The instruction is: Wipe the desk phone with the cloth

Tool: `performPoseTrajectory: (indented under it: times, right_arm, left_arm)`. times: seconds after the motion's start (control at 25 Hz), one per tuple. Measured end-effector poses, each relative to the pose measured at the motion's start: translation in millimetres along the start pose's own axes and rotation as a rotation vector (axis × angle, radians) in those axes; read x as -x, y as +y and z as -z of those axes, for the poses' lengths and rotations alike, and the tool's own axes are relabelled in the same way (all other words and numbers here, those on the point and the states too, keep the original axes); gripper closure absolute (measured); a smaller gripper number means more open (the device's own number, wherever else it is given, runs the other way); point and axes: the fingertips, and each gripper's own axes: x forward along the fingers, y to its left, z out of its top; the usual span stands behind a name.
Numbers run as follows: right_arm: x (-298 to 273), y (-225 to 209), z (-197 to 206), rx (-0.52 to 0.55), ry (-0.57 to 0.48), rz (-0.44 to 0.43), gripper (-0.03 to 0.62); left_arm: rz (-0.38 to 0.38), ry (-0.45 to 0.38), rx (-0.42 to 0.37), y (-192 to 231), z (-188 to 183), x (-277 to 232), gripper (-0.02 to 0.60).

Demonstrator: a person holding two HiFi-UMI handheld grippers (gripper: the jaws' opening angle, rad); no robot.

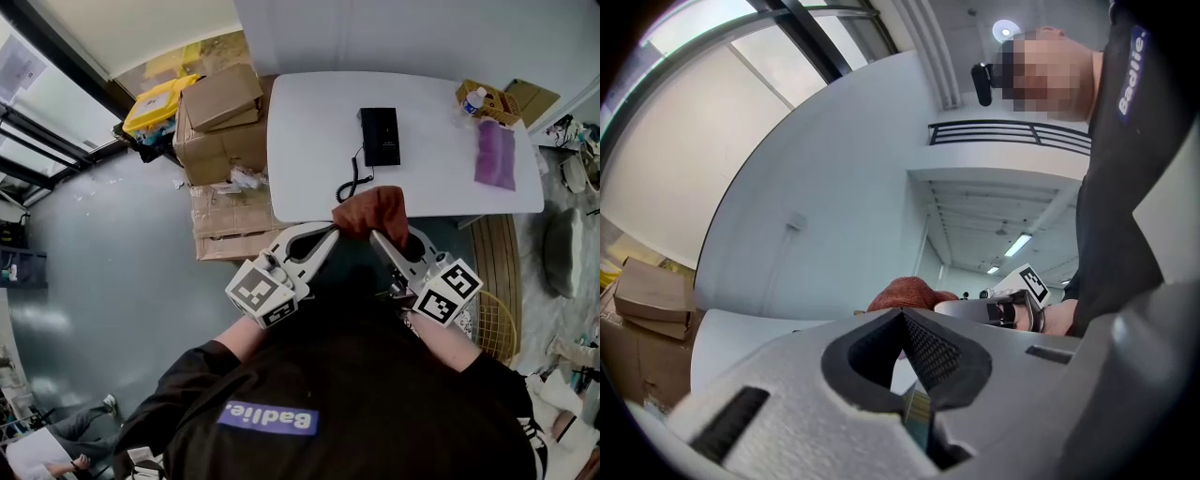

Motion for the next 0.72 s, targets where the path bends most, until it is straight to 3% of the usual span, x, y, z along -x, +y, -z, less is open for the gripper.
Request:
performPoseTrajectory:
  times: [0.32,0.72]
  right_arm:
    - [-8.7,-27.1,1.4,-0.039,-0.007,0.007,0.5]
    - [-54.8,-123.8,-36.4,-0.069,0.021,-0.064,0.5]
  left_arm:
    - [-0.024,-0.004,0.018,15.3,4.9,-13.5,0.575]
    - [-0.101,-0.019,0.047,80.7,-5.6,-92.3,0.575]
